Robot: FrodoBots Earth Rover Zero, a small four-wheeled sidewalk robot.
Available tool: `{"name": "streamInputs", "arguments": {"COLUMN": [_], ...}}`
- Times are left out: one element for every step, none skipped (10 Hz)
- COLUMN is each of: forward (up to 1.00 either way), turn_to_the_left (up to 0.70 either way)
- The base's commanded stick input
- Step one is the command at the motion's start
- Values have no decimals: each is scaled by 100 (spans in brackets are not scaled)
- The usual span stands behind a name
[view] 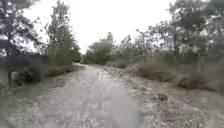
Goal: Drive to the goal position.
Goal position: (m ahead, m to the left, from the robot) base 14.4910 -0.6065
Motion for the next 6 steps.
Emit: {"name": "streamInputs", "arguments": {"forward": [50,50,50,50,50,50], "turn_to_the_left": [0,0,0,0,0,0]}}
